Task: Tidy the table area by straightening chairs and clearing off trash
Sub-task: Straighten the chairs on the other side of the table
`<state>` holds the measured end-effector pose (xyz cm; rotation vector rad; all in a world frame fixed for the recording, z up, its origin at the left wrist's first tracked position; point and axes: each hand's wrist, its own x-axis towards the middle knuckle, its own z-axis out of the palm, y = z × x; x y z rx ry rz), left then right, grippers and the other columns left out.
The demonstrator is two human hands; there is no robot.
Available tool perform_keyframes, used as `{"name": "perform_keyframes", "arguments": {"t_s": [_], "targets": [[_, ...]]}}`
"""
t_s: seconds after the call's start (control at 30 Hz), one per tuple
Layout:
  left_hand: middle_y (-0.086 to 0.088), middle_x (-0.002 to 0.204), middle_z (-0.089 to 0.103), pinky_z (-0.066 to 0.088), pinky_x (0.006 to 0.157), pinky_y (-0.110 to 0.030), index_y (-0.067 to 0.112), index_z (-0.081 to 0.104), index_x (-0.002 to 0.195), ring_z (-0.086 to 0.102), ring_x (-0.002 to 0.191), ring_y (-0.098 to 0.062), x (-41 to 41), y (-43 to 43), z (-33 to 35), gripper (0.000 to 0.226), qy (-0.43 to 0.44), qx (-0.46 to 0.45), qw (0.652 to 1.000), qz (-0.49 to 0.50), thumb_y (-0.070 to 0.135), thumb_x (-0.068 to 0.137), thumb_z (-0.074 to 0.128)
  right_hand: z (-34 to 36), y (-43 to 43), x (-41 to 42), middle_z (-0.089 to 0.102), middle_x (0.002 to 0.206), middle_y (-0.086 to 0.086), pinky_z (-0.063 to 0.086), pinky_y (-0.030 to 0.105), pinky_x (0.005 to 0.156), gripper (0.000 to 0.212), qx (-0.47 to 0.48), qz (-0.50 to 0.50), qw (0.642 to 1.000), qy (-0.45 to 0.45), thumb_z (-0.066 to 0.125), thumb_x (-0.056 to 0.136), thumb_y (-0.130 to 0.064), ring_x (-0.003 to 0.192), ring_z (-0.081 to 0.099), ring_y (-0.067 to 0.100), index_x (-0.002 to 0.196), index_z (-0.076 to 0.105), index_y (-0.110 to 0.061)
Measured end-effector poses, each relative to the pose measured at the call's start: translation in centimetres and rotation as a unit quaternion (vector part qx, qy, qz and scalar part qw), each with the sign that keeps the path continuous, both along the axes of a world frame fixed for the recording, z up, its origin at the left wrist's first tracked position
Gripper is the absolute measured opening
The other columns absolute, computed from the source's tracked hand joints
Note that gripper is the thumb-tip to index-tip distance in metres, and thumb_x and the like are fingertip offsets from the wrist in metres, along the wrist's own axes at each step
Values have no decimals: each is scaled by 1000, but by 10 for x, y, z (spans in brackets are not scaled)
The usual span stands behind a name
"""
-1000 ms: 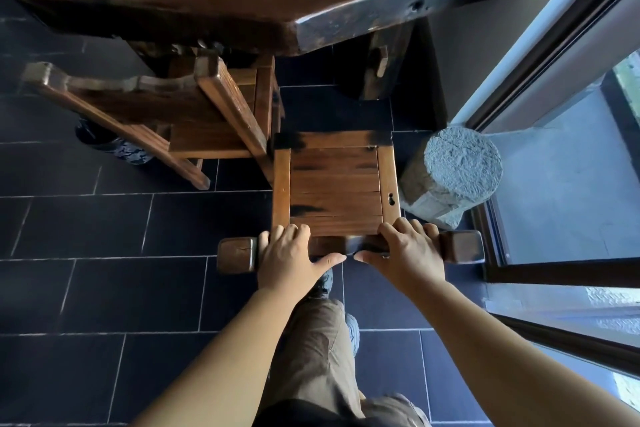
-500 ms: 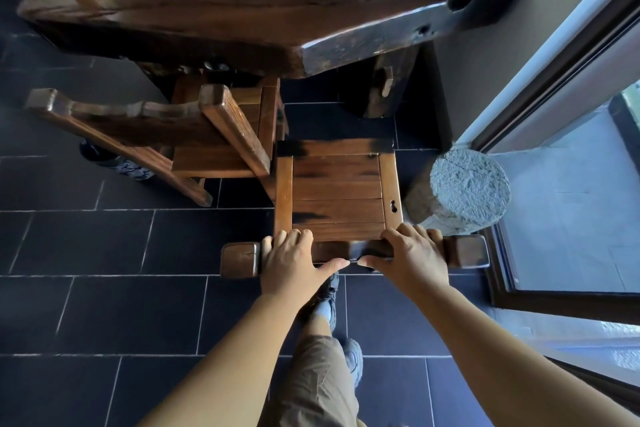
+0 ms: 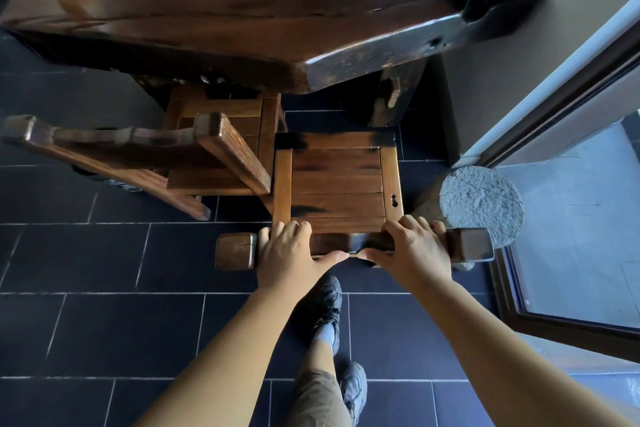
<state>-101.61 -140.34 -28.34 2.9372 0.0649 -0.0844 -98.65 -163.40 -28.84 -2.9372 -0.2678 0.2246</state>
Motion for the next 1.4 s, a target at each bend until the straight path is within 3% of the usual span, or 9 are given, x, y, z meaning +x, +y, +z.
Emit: {"name": "perform_keyframes", "arguments": {"t_s": [0.1, 0.23, 0.47, 0.87, 1.17, 1.4], "targets": [[3, 86, 63, 35, 82, -44, 18, 60, 86, 55, 89, -28, 22, 7, -2, 81, -10, 4, 1000, -6, 93, 70, 36, 0, 6, 20, 62, 95, -1, 28, 42, 94, 87, -2, -5, 1000, 4, 26, 63, -96, 100, 56, 26, 88, 66, -24], [2, 86, 63, 36, 83, -45, 17, 60, 86, 55, 90, -28, 52, 15, -3, 81, -15, 10, 1000, -17, 93, 70, 36, -2, 13, 48, 63, 95, 0, 29, 44, 94, 77, -12, -4, 1000, 1, 38, 66, -91, 101, 56, 27, 90, 66, -23], [2, 87, 64, 36, 84, -45, 18, 57, 86, 55, 90, -27, 99, 18, -1, 79, -18, 16, 1000, -19, 92, 71, 36, -1, 16, 97, 64, 96, 1, 33, 44, 93, 84, -17, -1, 1000, -7, 29, 65, -92, 101, 58, 28, 92, 69, -23], [1, 88, 63, 35, 85, -44, 17, 58, 88, 54, 90, -27, 148, 24, -5, 82, -23, 19, 999, -31, 92, 75, 29, -2, 20, 145, 64, 90, 0, 30, 43, 89, 81, -23, 6, 999, -37, 31, 67, -92, 93, 59, 28, 85, 66, -22], [0, 90, 65, 33, 84, -43, 17, 61, 90, 55, 90, -26, 176, 25, -1, 83, -23, 28, 999, -33, 91, 74, 29, 1, 24, 174, 65, 95, -2, 31, 43, 95, 89, -22, -1, 999, -23, 27, 63, -98, 99, 59, 27, 90, 68, -24], [2, 101, 66, 34, 91, -44, 19, 60, 99, 55, 99, -25, 198, 26, 2, 82, -3, 28, 999, -35, 91, 74, 31, 6, 27, 195, 64, 98, -2, 32, 44, 100, 91, -19, -4, 1000, -18, 23, 62, -97, 101, 59, 25, 95, 69, -25]]}}
